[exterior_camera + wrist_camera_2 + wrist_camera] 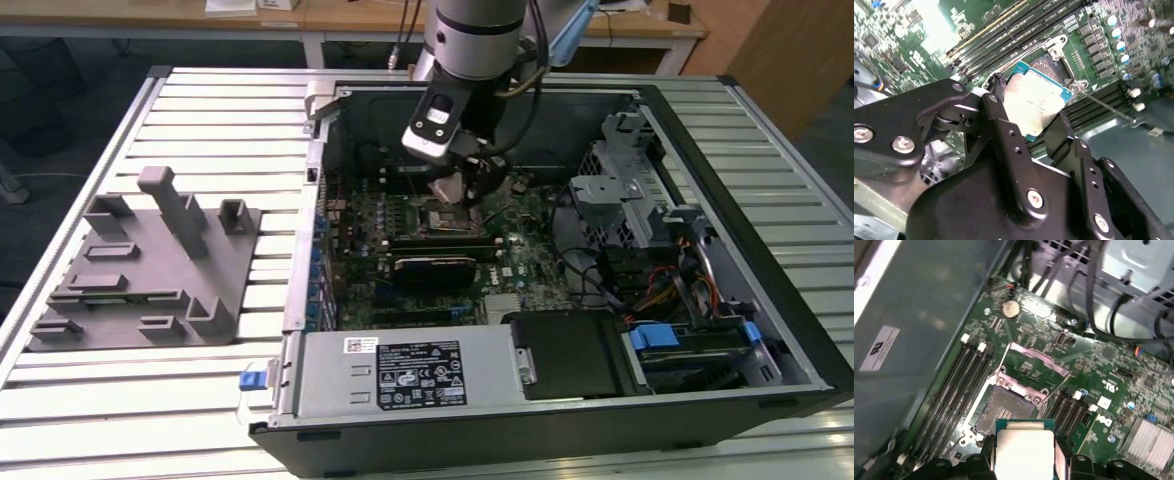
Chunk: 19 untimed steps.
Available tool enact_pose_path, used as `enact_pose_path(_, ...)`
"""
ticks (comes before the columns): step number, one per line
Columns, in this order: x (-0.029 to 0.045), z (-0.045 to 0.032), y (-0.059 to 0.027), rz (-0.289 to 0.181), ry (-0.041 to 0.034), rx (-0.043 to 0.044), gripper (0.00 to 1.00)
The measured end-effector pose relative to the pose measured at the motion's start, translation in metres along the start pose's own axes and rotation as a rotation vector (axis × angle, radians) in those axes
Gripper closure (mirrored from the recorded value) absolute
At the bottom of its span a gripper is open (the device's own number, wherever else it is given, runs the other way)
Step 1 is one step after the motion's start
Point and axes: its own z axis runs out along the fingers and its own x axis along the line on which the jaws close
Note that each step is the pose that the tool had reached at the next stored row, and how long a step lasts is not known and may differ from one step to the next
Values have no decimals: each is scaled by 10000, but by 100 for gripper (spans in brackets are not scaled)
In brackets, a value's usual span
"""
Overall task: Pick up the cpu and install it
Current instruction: 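Place the cpu into insertion slot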
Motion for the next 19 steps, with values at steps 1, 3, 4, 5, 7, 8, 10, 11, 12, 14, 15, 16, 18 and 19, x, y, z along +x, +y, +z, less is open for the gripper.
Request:
enact_pose_path(1,0,1,0,181,-4,-3,45)
enact_pose_path(3,0,3,0,540,-15,-6,45)
enact_pose_path(4,0,3,0,720,-20,-7,45)
enact_pose_path(5,0,5,0,898,-24,-9,45)
enact_pose_path(7,0,7,0,1259,-34,-13,45)
enact_pose_path(8,0,8,0,1456,-39,-15,45)
enact_pose_path(10,0,9,0,1815,-49,-18,45)
enact_pose_path(11,0,10,0,1994,-54,-20,45)
enact_pose_path(12,0,12,0,2168,-58,-22,45)
enact_pose_path(14,0,13,0,2532,-68,-25,45)
enact_pose_path(15,0,14,0,2716,-74,-27,45)
enact_pose_path(16,0,15,0,2892,-78,-28,45)
enact_pose_path(18,0,17,0,3243,-88,-32,45)
enact_pose_path(19,0,18,0,3420,-93,-33,45)
